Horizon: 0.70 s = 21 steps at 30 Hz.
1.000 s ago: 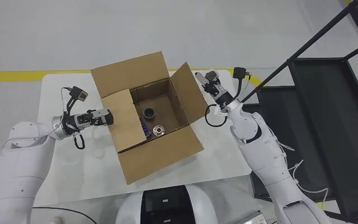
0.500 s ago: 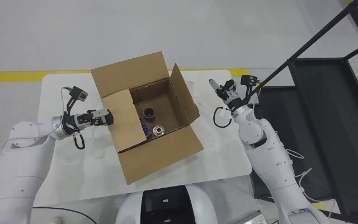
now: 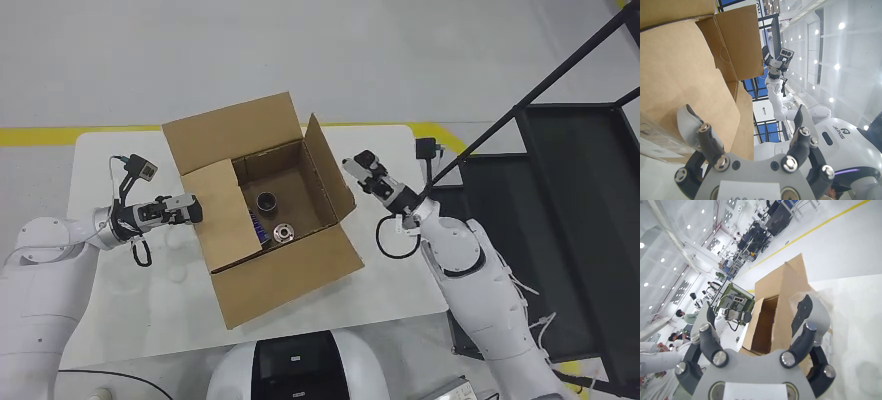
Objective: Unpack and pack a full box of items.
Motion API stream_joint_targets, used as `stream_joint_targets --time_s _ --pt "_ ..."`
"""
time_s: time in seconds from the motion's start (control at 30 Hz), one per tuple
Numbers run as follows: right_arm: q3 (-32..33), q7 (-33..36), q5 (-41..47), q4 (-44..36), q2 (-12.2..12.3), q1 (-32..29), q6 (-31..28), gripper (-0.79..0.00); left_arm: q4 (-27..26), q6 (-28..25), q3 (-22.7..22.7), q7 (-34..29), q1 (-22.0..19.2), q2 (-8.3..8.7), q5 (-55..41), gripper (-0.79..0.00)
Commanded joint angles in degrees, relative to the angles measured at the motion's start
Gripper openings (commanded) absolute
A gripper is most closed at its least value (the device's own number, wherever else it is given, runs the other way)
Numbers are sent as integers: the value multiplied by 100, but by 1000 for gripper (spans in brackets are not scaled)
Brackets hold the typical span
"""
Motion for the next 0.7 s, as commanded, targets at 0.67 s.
stream_joint_targets --time_s 0.67 --pt "-1555 1789 -404 1173 -150 1316 -21 0 0 0 0 0 0 0 0 0"
